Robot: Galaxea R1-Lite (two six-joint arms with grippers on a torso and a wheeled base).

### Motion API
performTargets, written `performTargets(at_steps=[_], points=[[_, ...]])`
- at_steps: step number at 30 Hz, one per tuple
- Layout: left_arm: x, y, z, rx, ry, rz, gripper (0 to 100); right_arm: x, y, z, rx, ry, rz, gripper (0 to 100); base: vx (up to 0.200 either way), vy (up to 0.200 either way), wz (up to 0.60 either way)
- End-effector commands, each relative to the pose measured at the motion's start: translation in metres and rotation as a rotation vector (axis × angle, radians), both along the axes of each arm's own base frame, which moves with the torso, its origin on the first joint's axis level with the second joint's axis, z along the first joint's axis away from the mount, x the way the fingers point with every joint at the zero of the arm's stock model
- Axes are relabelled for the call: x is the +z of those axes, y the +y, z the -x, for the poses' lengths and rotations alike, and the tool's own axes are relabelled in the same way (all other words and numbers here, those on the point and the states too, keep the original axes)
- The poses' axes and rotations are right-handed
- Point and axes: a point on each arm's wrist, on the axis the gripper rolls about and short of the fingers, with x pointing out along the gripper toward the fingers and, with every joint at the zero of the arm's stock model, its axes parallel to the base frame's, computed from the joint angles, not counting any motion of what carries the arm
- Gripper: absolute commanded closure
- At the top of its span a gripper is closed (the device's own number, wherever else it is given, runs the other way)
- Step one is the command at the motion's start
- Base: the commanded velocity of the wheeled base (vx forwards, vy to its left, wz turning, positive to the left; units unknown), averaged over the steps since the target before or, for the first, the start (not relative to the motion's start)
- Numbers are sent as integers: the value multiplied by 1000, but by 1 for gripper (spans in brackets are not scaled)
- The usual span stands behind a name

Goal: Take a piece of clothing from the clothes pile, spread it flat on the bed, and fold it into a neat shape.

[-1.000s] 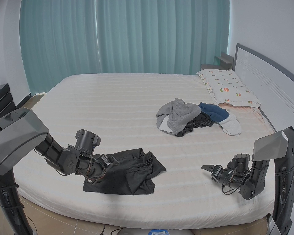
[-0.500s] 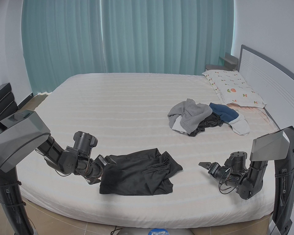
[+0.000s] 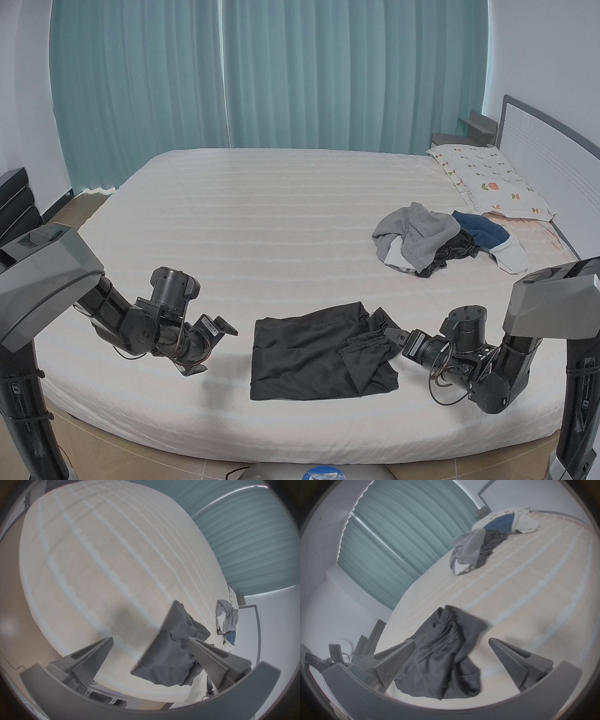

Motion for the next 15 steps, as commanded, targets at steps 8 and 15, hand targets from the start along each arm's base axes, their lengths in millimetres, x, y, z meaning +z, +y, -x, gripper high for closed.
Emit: performTargets(at_steps=[8, 15], points=[[-5, -3, -1, -4, 7, -11, 0, -13, 29, 8, 27, -53, 246, 0, 0, 0, 0], [-4, -3, -1, -4, 4, -11, 0, -27, 36, 3, 21, -71, 358, 0, 0, 0, 0]])
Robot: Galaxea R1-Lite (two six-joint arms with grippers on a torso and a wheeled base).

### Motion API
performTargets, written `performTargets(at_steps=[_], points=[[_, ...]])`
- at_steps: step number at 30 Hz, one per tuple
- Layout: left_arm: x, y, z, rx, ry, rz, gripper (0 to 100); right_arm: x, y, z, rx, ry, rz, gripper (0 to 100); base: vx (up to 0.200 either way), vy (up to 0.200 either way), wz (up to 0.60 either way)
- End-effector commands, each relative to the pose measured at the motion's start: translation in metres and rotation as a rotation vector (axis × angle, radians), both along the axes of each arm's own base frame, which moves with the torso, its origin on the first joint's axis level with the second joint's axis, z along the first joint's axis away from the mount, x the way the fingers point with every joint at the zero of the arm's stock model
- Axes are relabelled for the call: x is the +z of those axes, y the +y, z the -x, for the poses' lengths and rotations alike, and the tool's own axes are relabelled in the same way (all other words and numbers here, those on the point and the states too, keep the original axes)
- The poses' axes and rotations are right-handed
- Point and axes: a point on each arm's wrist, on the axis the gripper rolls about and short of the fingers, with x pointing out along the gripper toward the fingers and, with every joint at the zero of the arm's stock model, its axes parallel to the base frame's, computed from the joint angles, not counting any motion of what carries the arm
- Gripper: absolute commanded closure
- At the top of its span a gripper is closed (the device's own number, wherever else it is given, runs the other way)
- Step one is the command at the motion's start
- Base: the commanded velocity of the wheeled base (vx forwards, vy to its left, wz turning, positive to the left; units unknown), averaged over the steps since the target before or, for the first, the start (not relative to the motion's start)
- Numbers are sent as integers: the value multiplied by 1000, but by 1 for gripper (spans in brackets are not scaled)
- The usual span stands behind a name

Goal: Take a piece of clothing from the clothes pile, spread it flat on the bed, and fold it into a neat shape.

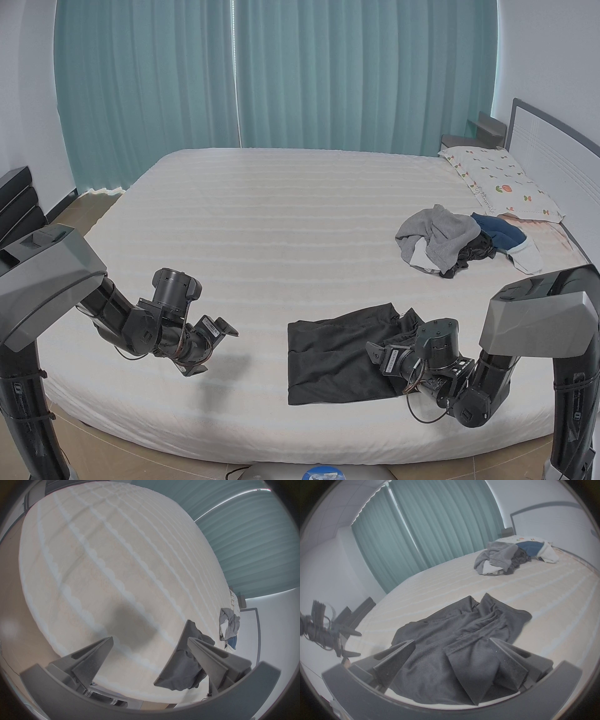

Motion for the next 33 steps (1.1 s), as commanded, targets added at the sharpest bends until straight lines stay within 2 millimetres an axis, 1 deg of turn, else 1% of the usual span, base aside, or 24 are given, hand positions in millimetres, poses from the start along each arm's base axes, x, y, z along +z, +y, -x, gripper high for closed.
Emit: performTargets(at_steps=[1, 2, 3, 4, 5, 9, 10, 14, 18, 20, 21, 22, 24, 25, 27, 28, 29, 30, 32, 33], points=[[-1, 0, -1, -1, 1, 0, 0, -16, 6, -1, 17, 17, 55, 0, 0, 0, 0], [-1, 0, -1, -1, 1, 0, 0, -16, 6, -1, 17, 17, 55, 0, 0, 0, 0], [-2, 0, 0, -2, 4, -2, 0, -27, 7, -2, 15, 26, 100, 0, 0, 0, 0], [-2, 0, 0, -1, 4, -1, 0, -29, 7, -2, 11, 27, 105, 0, 0, 0, 0], [-2, 0, 0, -1, 4, -1, 0, -36, 7, -3, 4, 35, 120, 0, 0, 0, 0], [-2, 0, 0, -2, 4, -2, 0, -34, 7, -3, -1, 25, 121, 0, 0, 0, 0], [-2, 0, 0, -2, 4, -2, 0, -34, 7, -3, -3, 25, 121, 100, 0, 0, 0], [-1, -1, 0, -3, 2, -1, 0, -33, 5, -3, -8, 21, 118, 100, 0, 0, 0], [-2, -1, 0, -3, 4, -2, 0, -25, 1, 2, -11, 4, 109, 100, 0, 0, 0], [-2, -1, 0, -3, 4, -2, 0, -14, -4, 6, -18, -14, 98, 100, 0, 0, 0], [-2, -1, 0, -3, 5, -2, 0, -12, -6, 7, -20, -15, 99, 100, 0, 0, 0], [-2, -1, 0, -3, 4, -2, 0, -6, -12, 10, -28, -16, 101, 100, 0, 0, 0], [-2, -1, 0, -3, 4, -2, 0, -2, -18, 12, -32, -12, 99, 100, 0, 0, 0], [-2, -1, 0, -5, 5, -3, 0, 0, -26, 15, -38, 4, 100, 100, 0, 0, 0], [-2, 0, 1, -5, 6, -4, 0, -2, -34, 20, -26, 32, 98, 100, 0, 0, 0], [-2, 0, 1, -5, 6, -4, 0, -2, -34, 20, -26, 32, 98, 100, 0, 0, 0], [-2, -1, 1, -6, 6, -4, 0, -4, -42, 25, -3, 61, 92, 100, 0, 0, 0], [-2, -1, 1, -7, 7, -5, 0, -5, -45, 27, 12, 73, 95, 100, 0, 0, 0], [-3, -1, 2, -7, 10, -7, 0, -6, -49, 29, 33, 82, 114, 100, 0, 0, 0], [-3, -1, 2, -7, 10, -7, 0, -7, -56, 31, 47, 90, 150, 100, 0, 0, 0]])
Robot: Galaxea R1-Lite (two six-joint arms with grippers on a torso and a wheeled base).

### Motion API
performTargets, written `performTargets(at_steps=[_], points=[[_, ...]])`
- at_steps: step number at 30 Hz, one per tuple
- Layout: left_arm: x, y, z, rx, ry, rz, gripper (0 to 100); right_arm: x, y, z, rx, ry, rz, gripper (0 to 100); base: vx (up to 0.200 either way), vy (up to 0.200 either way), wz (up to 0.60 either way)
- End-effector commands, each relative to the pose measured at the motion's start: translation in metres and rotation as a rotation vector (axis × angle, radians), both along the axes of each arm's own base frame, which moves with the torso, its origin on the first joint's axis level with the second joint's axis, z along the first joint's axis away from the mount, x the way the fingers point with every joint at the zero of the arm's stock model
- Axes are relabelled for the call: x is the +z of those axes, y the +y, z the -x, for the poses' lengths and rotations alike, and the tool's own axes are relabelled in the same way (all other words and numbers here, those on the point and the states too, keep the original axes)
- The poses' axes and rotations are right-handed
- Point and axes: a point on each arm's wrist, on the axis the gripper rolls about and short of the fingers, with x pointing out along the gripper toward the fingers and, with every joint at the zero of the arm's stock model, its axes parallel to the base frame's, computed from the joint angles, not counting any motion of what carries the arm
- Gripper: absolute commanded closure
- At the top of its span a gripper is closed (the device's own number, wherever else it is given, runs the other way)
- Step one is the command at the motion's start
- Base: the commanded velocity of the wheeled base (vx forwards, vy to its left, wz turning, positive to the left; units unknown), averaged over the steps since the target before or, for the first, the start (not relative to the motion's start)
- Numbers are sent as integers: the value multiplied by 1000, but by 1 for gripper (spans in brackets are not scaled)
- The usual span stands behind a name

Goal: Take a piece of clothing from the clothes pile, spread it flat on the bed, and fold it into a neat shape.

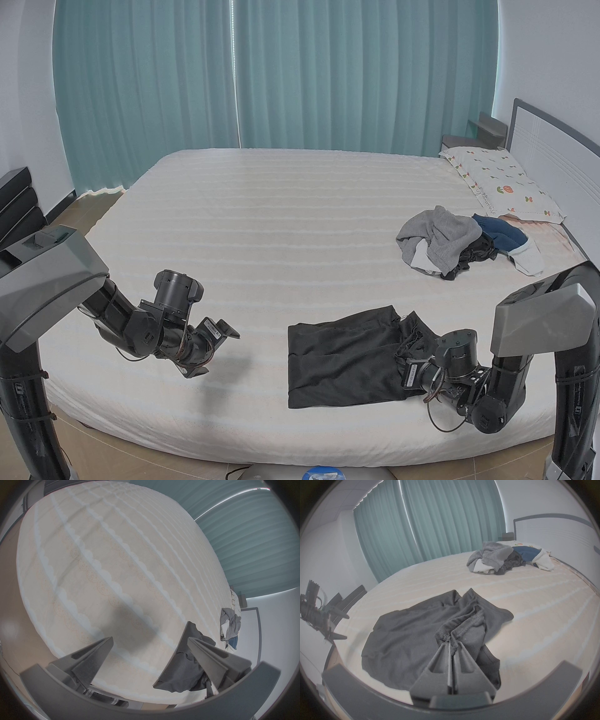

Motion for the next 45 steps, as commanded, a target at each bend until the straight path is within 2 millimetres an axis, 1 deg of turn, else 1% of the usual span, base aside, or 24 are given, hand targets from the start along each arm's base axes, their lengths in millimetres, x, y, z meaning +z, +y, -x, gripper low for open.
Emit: performTargets(at_steps=[1, 7, 12, 13, 18, 20, 23, 28, 30, 33, 34, 35, 37, 38, 40, 42, 45], points=[[0, 0, 1, 0, 2, -2, 0, 3, -22, 6, 3, 19, 57, 100, 0, 0, 0], [-1, 0, 1, 0, 2, -2, 0, 1, -43, 11, 31, 62, 93, 100, 0, 0, 0], [-2, 0, 1, -1, 5, -3, 0, -5, -47, 11, 27, 88, 97, 100, 0, 0, 0], [-1, 0, 2, -2, 4, -4, 0, -8, -48, 13, 28, 105, 106, 0, 0, 0, 0], [-1, 0, 1, -1, 5, -3, 0, -7, -55, 21, 57, 123, 171, 0, 0, 0, 0], [-1, 0, 1, 0, 5, -3, 0, -2, -57, 23, 56, 116, 179, 0, 0, 0, 0], [0, 0, 0, 5, 1, 2, 0, 8, -62, 21, 32, 76, 170, 0, 0, 0, 0], [1, 0, -1, 33, 1, 13, 0, 37, -75, 1, -28, -61, 116, 0, 40, 0, 0], [2, 0, -2, 33, 0, 13, 0, 43, -82, -6, -52, -94, 94, 0, 200, 0, 0], [2, 0, -2, 33, -1, 11, 0, 48, -85, -14, -78, -123, 45, 0, 200, 0, 0], [1, 0, -1, 32, 0, 10, 0, 49, -82, -22, -92, -137, -36, 0, 0, 0, 0], [1, 0, -1, 30, 0, 8, 0, 48, -79, -26, -96, -134, -85, 0, 0, 0, 0], [0, 0, 0, 27, 4, 5, 0, 39, -73, -32, -98, -100, -170, 0, 0, 0, 0], [0, 0, 1, 27, 5, 2, 0, 27, -70, -39, -100, -56, -232, 0, 0, 0, 0], [-1, 0, 1, 28, 6, 0, 0, 17, -68, -49, -105, -27, -294, 0, 0, 0, 0], [-1, 0, 1, 27, 5, -1, 0, 12, -66, -56, -95, -6, -357, 0, 0, 0, 0], [-1, 0, 1, 31, 4, -6, 0, 7, -64, -59, -61, 65, -401, 0, 0, 0, 0]])
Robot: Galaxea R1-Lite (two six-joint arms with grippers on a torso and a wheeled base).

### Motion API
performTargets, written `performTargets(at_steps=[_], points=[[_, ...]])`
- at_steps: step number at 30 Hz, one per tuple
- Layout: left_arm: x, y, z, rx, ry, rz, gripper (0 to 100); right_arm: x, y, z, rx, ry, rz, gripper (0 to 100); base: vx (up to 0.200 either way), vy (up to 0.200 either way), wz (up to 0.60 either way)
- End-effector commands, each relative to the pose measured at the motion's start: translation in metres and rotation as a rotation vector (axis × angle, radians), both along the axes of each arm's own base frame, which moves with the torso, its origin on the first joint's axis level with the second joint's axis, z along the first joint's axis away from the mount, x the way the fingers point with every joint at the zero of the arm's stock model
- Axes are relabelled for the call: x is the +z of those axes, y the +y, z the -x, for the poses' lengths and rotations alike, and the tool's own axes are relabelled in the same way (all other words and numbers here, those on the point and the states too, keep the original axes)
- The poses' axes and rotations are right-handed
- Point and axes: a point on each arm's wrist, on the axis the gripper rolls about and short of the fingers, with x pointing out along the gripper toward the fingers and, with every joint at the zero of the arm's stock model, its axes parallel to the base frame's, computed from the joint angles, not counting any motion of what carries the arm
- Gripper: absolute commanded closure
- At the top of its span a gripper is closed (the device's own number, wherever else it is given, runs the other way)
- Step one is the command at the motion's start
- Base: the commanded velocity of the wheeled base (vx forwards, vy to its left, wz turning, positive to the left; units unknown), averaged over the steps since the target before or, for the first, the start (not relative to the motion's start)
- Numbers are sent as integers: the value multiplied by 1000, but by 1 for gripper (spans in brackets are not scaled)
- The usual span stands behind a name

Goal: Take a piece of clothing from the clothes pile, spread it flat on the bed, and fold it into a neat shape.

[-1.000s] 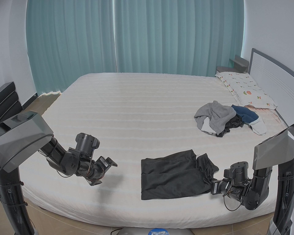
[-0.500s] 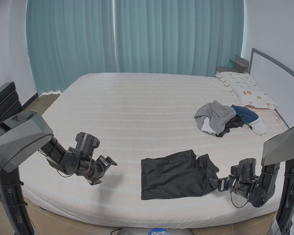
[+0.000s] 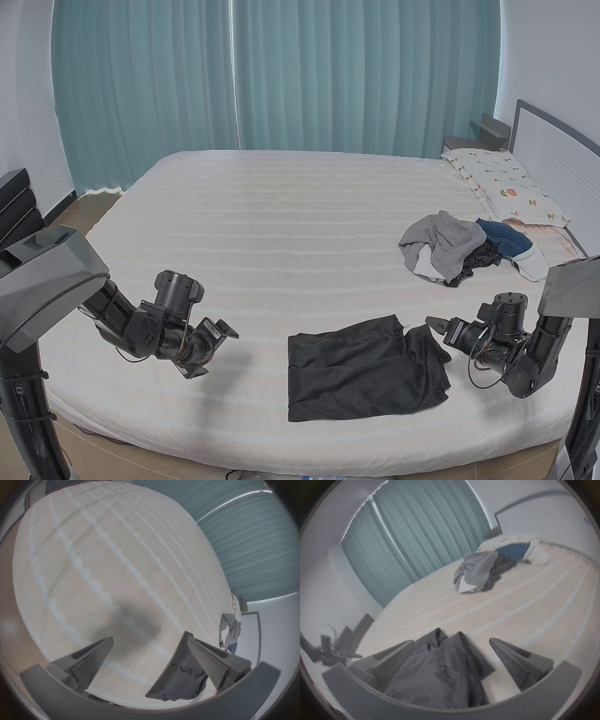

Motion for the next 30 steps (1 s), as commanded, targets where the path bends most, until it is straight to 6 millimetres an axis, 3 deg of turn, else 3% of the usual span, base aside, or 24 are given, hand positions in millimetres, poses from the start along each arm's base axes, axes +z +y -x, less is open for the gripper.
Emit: performTargets(at_steps=[1, 7, 13, 14, 20, 30], points=[[-1, 0, 1, 5, 1, -10, 0, -24, 7, -18, 52, 101, -53, 0, 0, 0, 0], [-2, -1, 1, 6, 1, -17, 0, -21, 11, -44, 45, 153, -66, 0, 0, 0, 0], [-2, -1, 1, 6, 1, -17, 0, -23, 15, -47, 55, 198, -135, 0, 0, 0, 0], [-2, -1, 0, 6, 1, -17, 0, -25, 14, -47, 51, 213, -132, 100, 0, 0, 0], [-3, -1, 0, 7, 2, -18, 0, -25, 6, -52, 25, 245, -130, 100, 0, 0, 0], [-3, -1, 0, 7, 2, -18, 0, -5, -9, -62, -13, 96, -168, 100, 0, 0, 0]])
